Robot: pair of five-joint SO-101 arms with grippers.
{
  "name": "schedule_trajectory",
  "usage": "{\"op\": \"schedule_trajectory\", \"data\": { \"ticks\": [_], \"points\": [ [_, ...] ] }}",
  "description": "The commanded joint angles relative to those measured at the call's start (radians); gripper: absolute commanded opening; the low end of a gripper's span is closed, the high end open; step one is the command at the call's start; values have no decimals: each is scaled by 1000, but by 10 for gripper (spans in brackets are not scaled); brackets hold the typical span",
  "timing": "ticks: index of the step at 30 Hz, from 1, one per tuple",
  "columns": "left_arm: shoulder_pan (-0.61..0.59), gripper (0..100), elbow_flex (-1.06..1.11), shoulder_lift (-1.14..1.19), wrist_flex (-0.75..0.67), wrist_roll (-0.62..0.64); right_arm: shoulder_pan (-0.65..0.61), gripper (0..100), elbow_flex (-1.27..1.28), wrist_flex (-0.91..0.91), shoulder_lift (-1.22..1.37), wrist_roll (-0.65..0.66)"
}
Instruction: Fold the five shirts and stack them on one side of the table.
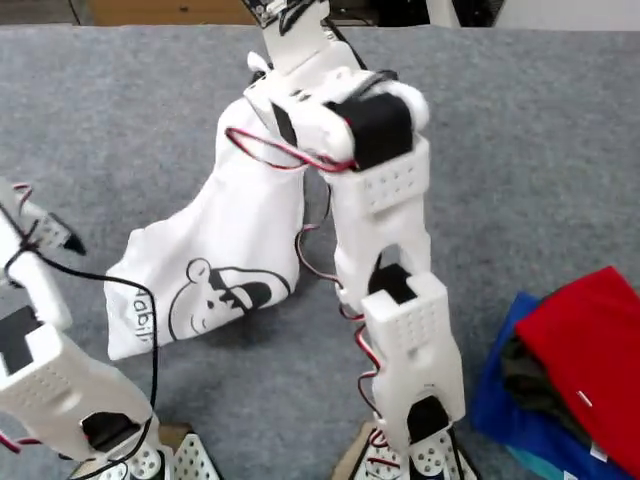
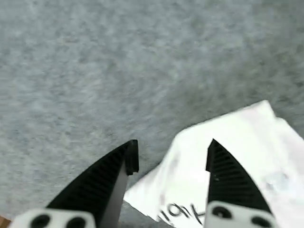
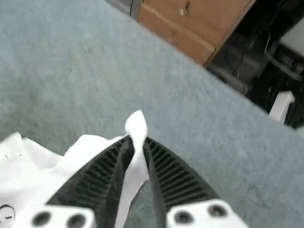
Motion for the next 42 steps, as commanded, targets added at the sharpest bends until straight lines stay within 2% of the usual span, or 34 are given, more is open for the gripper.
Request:
{"op": "schedule_trajectory", "data": {
  "ticks": [1,7,14,22,27,30,35,42],
  "points": [
    [57,260,-89,-5,-40,80,56,27,42,11,50,-3],
    [91,261,-169,-5,-158,264,137,28,182,12,170,-2],
    [149,260,-163,21,-175,282,153,29,289,2,294,69],
    [175,260,-230,177,-17,284,205,29,191,-74,476,69],
    [219,260,-405,245,95,347,236,28,28,-69,585,63],
    [261,260,-439,300,143,390,248,28,-58,-75,680,61],
    [256,259,-446,384,161,442,251,28,-102,-84,734,61],
    [226,182,-450,427,149,445,251,28,-102,-97,736,63]
  ]
}}
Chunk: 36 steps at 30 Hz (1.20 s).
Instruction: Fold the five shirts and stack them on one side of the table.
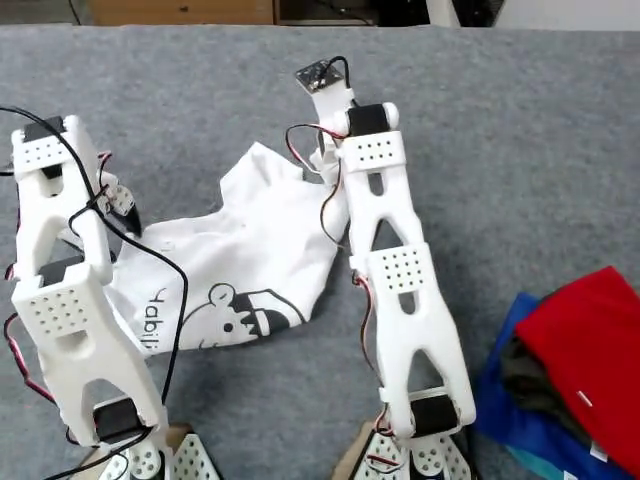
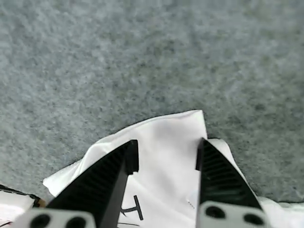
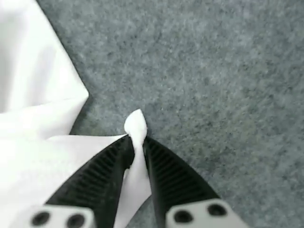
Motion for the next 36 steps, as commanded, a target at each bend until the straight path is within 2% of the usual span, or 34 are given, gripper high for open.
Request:
{"op": "schedule_trajectory", "data": {
  "ticks": [1,7,29,36],
  "points": [
    [-15,182,-46,1,-12,8,16,28,-45,-18,-7,6],
    [-17,182,-46,8,-66,9,16,28,-45,-18,-5,6],
    [-2,182,-83,12,-61,57,12,28,-44,-17,-4,6],
    [23,182,-68,130,-83,57,12,28,-44,-17,-4,6]
  ]
}}
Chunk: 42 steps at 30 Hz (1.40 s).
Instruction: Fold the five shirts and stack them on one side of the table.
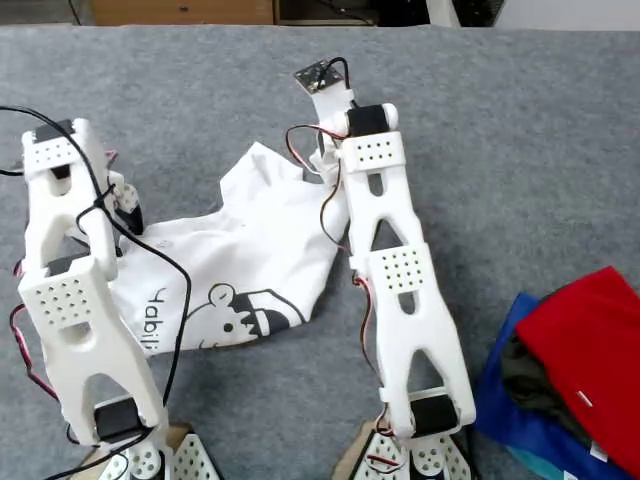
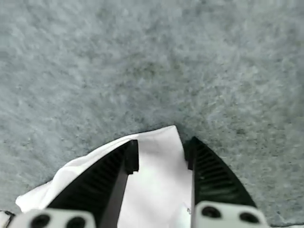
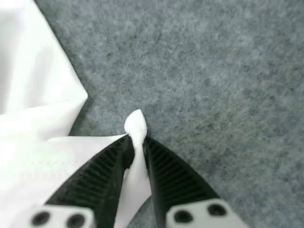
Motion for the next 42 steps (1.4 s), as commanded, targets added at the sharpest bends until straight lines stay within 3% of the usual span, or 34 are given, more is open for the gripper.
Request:
{"op": "schedule_trajectory", "data": {
  "ticks": [1,12,17,26,37,39,42],
  "points": [
    [3,181,-20,42,-11,5,12,28,-44,-12,-4,6],
    [-11,177,-20,70,-11,9,12,28,-44,-12,-4,6],
    [-40,47,-21,71,-17,66,12,29,-44,-12,-4,6],
    [-43,20,-49,70,-29,69,12,29,-44,-12,-4,6],
    [-40,20,-440,70,123,63,5,27,-50,48,-171,11],
    [-34,19,-539,56,123,18,2,27,-50,81,-251,11],
    [-5,19,-652,-12,123,-157,-10,27,-47,100,-394,9]
  ]
}}
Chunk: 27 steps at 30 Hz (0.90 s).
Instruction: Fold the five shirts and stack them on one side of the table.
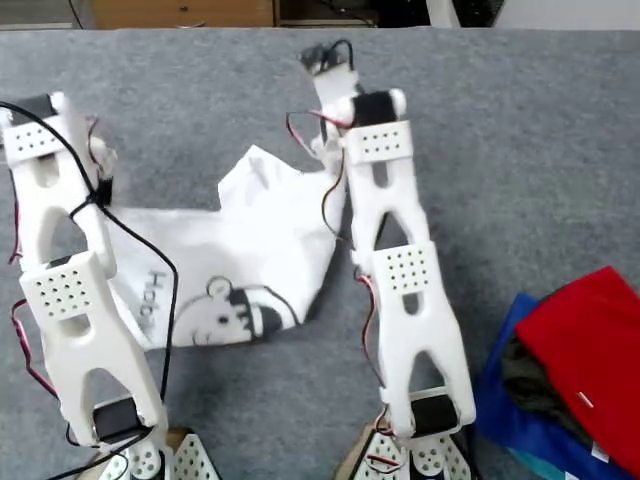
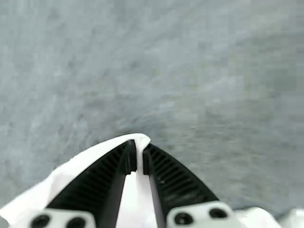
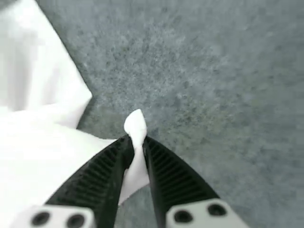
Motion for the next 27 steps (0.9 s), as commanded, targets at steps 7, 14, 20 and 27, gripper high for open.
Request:
{"op": "schedule_trajectory", "data": {
  "ticks": [7,14,20,27],
  "points": [
    [28,19,-245,-361,12,-371,-12,27,-47,17,-625,9],
    [-14,19,-244,-673,12,-440,-27,26,-45,-17,-1024,11],
    [-94,19,-209,-954,12,-460,-22,4,-41,-163,-1293,11],
    [-112,19,-32,-1280,12,-491,-19,5,-38,-245,-1449,75]
  ]
}}
